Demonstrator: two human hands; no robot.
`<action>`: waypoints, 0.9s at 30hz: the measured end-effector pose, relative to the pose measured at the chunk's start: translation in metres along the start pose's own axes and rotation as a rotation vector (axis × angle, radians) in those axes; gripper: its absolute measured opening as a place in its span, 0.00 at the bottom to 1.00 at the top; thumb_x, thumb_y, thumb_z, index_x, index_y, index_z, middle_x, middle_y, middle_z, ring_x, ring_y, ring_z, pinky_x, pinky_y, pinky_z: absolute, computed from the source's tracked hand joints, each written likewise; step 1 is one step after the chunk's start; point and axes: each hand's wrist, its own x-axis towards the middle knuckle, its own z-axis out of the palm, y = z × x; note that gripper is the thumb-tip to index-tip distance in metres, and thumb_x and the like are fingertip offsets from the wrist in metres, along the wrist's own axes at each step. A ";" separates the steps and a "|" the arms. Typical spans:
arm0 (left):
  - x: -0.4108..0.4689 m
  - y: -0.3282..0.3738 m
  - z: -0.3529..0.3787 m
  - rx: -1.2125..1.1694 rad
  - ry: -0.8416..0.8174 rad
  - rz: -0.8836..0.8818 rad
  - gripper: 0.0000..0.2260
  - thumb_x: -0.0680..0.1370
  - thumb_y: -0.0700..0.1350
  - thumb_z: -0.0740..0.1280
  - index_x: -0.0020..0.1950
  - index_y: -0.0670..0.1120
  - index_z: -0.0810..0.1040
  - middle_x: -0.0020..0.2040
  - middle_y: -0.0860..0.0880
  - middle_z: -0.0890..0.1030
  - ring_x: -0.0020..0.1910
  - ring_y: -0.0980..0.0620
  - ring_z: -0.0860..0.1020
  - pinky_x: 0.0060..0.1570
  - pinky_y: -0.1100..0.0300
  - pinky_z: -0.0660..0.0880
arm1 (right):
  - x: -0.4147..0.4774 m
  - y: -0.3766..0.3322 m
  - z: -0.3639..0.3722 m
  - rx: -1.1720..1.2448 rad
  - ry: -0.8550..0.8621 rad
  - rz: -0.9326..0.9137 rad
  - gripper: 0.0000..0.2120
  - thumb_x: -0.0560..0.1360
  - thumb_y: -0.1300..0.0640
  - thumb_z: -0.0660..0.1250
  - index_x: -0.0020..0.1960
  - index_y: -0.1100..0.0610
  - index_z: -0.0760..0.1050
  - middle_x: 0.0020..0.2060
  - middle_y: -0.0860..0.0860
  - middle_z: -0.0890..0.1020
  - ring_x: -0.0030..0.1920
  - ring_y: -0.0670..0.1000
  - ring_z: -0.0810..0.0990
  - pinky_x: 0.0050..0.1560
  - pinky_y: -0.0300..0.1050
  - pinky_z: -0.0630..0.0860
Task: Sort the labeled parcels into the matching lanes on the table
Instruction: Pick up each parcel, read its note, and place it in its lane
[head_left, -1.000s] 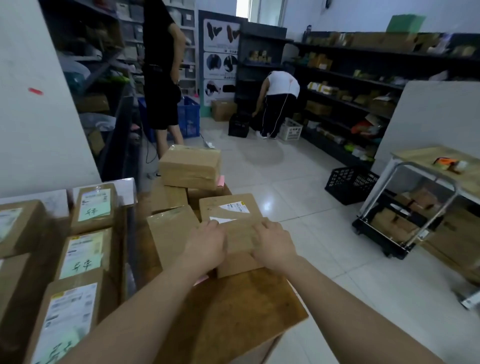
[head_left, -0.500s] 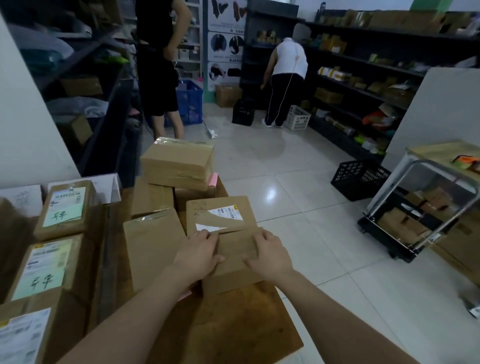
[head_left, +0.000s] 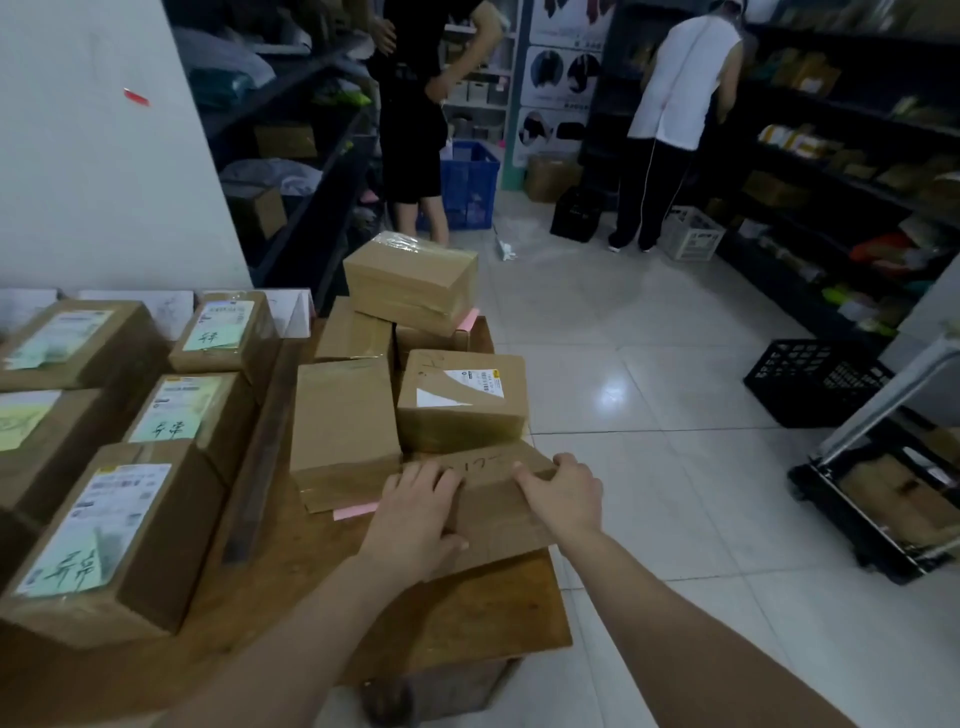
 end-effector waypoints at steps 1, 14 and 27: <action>-0.005 0.003 0.004 0.008 0.005 0.004 0.29 0.73 0.57 0.70 0.71 0.54 0.65 0.68 0.54 0.67 0.68 0.52 0.64 0.70 0.55 0.60 | -0.002 0.002 0.000 0.021 -0.012 0.011 0.27 0.74 0.38 0.66 0.63 0.57 0.73 0.57 0.55 0.77 0.61 0.57 0.72 0.59 0.53 0.75; 0.011 -0.005 0.003 -0.045 -0.129 -0.182 0.26 0.78 0.56 0.64 0.74 0.51 0.64 0.74 0.50 0.64 0.74 0.48 0.60 0.73 0.49 0.58 | -0.008 0.020 0.012 0.178 -0.138 0.103 0.24 0.76 0.59 0.68 0.70 0.57 0.67 0.61 0.57 0.75 0.56 0.58 0.78 0.55 0.50 0.80; 0.028 -0.016 -0.026 -1.040 -0.322 -0.408 0.10 0.80 0.42 0.64 0.50 0.52 0.85 0.59 0.57 0.79 0.59 0.54 0.75 0.59 0.51 0.73 | 0.000 0.011 0.023 0.616 -0.141 0.542 0.24 0.80 0.43 0.60 0.66 0.60 0.70 0.57 0.58 0.78 0.57 0.60 0.77 0.61 0.57 0.76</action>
